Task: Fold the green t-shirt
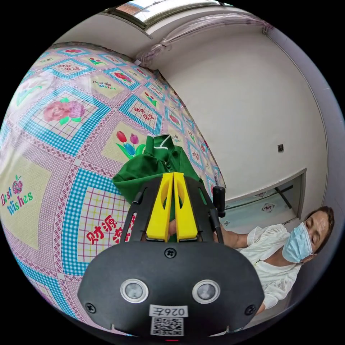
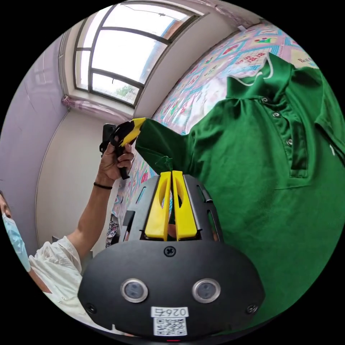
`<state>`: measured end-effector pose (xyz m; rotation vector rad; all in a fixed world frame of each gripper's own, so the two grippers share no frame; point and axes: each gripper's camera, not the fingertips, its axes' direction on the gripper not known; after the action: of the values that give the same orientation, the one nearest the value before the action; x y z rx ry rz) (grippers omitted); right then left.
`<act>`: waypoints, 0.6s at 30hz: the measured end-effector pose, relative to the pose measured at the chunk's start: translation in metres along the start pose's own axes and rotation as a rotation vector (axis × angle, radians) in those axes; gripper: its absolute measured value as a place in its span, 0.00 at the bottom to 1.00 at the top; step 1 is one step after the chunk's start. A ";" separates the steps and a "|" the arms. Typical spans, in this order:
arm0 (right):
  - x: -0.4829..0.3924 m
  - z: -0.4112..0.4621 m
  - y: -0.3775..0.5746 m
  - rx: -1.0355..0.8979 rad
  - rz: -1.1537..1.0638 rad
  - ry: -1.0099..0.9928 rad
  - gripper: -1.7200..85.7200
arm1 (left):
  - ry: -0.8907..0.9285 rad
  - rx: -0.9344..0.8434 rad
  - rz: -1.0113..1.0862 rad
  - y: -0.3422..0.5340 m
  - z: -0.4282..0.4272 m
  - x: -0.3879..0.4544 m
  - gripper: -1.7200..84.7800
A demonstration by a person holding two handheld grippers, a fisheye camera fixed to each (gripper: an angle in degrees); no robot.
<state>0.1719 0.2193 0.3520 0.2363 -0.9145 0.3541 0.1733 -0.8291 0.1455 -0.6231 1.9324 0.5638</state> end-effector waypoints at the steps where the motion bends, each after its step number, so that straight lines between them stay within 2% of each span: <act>1: 0.008 -0.011 0.000 0.020 0.028 -0.001 0.01 | 0.000 -0.027 0.007 -0.013 0.015 0.002 0.01; 10: 0.038 -0.043 0.017 0.067 0.195 -0.044 0.07 | 0.033 -0.274 0.022 -0.076 0.126 -0.002 0.01; 15: 0.013 -0.051 0.028 0.054 0.131 0.111 0.09 | 0.108 -0.359 0.098 -0.094 0.145 0.005 0.01; 18: -0.020 -0.046 0.020 0.056 0.016 0.231 0.07 | 0.123 -0.388 0.138 -0.106 0.146 0.008 0.01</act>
<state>0.1861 0.2499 0.3097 0.2342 -0.6798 0.4126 0.3353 -0.8201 0.0669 -0.7849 2.0072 1.0240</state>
